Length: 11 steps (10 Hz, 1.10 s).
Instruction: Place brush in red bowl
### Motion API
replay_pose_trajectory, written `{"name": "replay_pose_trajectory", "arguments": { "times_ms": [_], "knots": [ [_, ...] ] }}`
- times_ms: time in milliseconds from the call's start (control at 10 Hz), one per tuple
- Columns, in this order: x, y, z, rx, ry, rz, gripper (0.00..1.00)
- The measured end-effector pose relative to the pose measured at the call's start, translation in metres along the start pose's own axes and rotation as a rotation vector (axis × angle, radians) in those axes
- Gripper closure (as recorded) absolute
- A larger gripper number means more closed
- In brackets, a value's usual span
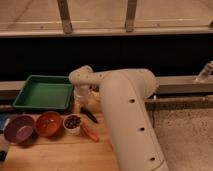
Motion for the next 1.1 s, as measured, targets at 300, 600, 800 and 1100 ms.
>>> {"name": "replay_pose_trajectory", "arguments": {
  "times_ms": [300, 600, 800, 1100],
  "knots": [
    [-0.012, -0.008, -0.035, 0.071, -0.025, -0.020, 1.00],
    [-0.020, -0.028, -0.076, 0.139, -0.062, -0.036, 1.00],
    [-0.018, -0.044, -0.098, 0.138, -0.087, -0.048, 1.00],
    [-0.016, -0.038, -0.140, 0.096, -0.108, -0.164, 1.00]
  ]
}}
